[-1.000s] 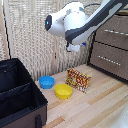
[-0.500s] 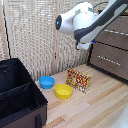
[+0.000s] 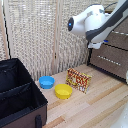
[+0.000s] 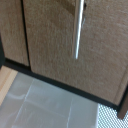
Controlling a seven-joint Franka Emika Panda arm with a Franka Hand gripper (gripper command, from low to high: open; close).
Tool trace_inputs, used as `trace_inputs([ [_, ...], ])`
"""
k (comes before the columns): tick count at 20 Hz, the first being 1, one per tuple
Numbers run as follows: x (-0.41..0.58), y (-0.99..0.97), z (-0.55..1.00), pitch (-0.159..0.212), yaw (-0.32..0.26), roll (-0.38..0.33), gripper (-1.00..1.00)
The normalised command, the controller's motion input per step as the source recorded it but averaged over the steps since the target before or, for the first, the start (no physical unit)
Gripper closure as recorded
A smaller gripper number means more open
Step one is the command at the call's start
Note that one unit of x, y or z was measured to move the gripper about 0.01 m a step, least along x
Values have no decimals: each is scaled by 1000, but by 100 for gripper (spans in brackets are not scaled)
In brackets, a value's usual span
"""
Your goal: With caution, bring your gripper towards the upper drawer's hold. Grasp the drawer hold tightly with your gripper tool. Pull the drawer in your direction to reveal the contents of the top drawer.
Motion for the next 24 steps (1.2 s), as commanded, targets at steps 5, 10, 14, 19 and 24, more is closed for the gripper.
trace_inputs([
  [5, 29, -853, -136, -20, 106, -54, -100],
  [10, 146, -797, 21, -56, 69, -35, -100],
  [14, 150, -404, 45, -3, 20, -19, 100],
  [19, 21, -58, 77, 7, 0, -21, 100],
  [24, 4, -42, 107, 21, -18, 0, 100],
])
